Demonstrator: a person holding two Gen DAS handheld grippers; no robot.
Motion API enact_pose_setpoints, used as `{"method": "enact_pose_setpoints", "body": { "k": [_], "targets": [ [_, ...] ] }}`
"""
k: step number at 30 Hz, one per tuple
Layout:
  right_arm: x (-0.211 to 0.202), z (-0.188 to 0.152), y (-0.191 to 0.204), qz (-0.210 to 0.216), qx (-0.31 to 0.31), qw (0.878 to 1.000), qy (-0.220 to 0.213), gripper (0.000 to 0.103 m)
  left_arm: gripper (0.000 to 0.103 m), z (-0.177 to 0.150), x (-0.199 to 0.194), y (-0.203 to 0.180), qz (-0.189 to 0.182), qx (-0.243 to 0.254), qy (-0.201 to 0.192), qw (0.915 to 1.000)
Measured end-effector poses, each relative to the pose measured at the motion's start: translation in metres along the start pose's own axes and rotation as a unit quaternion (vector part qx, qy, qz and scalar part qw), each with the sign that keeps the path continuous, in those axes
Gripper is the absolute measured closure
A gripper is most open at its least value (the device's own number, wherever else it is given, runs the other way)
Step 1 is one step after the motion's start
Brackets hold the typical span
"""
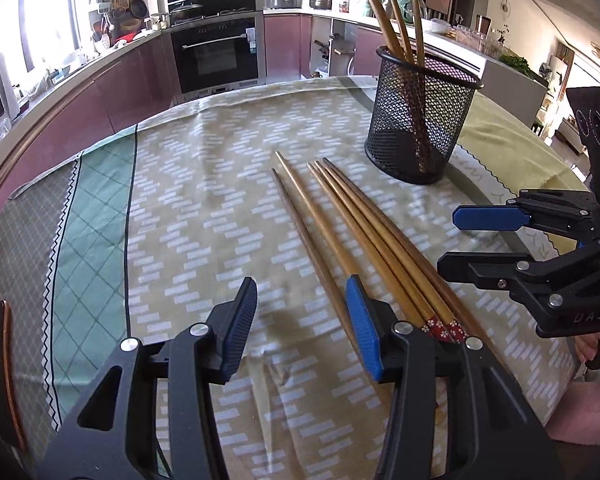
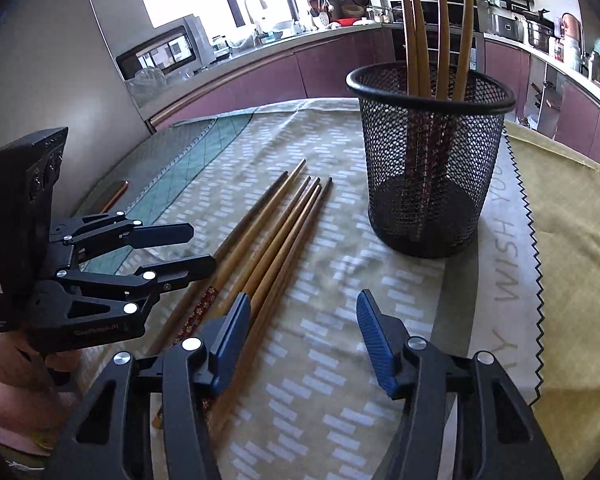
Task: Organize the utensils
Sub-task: 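Move both open grippers back over the remaining chopsticks on the cloth, then close the left gripper on a chopstick while the right gripper grasps another chopstick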
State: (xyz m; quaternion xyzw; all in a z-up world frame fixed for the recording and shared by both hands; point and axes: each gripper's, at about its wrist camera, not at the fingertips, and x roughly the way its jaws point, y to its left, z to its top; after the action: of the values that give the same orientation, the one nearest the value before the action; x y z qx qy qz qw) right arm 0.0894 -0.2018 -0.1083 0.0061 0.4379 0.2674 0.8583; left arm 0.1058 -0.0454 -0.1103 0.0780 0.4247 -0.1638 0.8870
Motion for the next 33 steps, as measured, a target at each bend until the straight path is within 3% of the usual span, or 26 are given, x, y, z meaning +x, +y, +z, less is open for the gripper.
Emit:
{"method": "enact_pose_setpoints", "body": {
  "k": [9,21,26,29,33],
  "targets": [
    [0.003,-0.001,0.010,-0.030,-0.029,0.999,0.006,0.055,0.056,-0.001,0.002,-0.004,0.002,0.006,0.006,1.0000],
    [0.009,0.005,0.012,-0.036,-0.030,0.999,0.013,0.065,0.067,0.000,0.002,0.004,-0.014,-0.008,0.007,0.9998],
    [0.017,0.009,0.019,-0.056,-0.045,0.997,0.015,0.068,0.067,0.003,0.006,0.004,-0.013,-0.008,0.008,0.9999],
    [0.020,0.011,0.020,-0.064,-0.051,0.997,0.014,0.074,0.067,0.005,0.008,0.004,-0.012,-0.010,0.007,0.9998],
    [0.020,0.014,0.014,-0.053,-0.032,0.998,0.012,0.090,0.071,0.008,0.010,0.005,-0.010,-0.019,0.006,0.9998]
  ]
}}
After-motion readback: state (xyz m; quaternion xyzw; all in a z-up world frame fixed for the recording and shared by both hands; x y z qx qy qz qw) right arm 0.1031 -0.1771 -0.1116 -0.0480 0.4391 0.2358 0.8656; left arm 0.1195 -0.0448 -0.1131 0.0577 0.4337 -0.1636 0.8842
